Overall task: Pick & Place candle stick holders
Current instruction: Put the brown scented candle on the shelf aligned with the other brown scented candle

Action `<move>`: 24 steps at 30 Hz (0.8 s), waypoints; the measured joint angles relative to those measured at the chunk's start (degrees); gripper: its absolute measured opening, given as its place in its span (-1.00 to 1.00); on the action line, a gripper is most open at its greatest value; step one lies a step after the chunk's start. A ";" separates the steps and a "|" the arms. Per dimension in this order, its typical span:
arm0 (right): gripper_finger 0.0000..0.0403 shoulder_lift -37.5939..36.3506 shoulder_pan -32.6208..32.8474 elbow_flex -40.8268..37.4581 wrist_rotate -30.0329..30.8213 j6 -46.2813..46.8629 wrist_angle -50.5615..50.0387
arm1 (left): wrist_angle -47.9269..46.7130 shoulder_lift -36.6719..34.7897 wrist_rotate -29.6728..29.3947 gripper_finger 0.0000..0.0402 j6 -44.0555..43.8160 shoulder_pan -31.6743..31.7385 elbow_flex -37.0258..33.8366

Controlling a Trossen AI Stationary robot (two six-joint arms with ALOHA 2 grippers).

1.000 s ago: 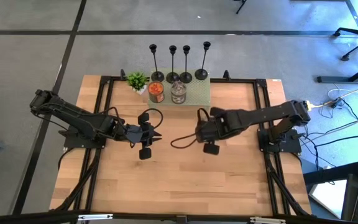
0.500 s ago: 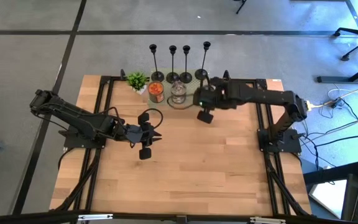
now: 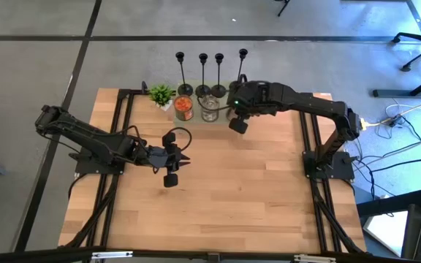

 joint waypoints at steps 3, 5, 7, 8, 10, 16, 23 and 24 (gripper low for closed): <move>-0.91 0.00 -0.80 0.00 0.04 -0.01 0.00 | 0.00 0.00 -0.01 -0.71 -0.01 0.01 0.02; -0.91 0.02 -1.09 0.00 0.07 -0.44 0.03 | 0.00 0.00 -0.01 -0.71 0.01 -0.01 0.02; -0.91 0.02 -1.27 0.00 0.04 -0.73 0.09 | 0.00 0.00 -0.01 -0.71 0.01 0.01 0.01; -0.91 0.02 -1.29 0.00 -0.02 -0.83 0.09 | 0.00 0.00 -0.01 -0.71 0.00 -0.01 0.00; -0.91 0.02 -1.29 0.00 -0.72 -0.87 0.13 | 0.00 0.00 -0.01 -0.71 0.00 0.01 0.02; -0.91 0.02 -1.42 0.00 -1.33 -0.87 0.31 | 0.00 0.00 -0.01 -0.71 0.00 0.01 0.00; -0.91 0.23 -2.05 0.00 -2.06 -2.34 0.38 | -0.01 0.00 -0.01 -0.71 0.01 0.01 0.00; -0.90 0.37 -2.07 0.00 -2.36 -2.71 0.44 | 0.00 0.00 -0.01 -0.71 0.01 0.00 0.01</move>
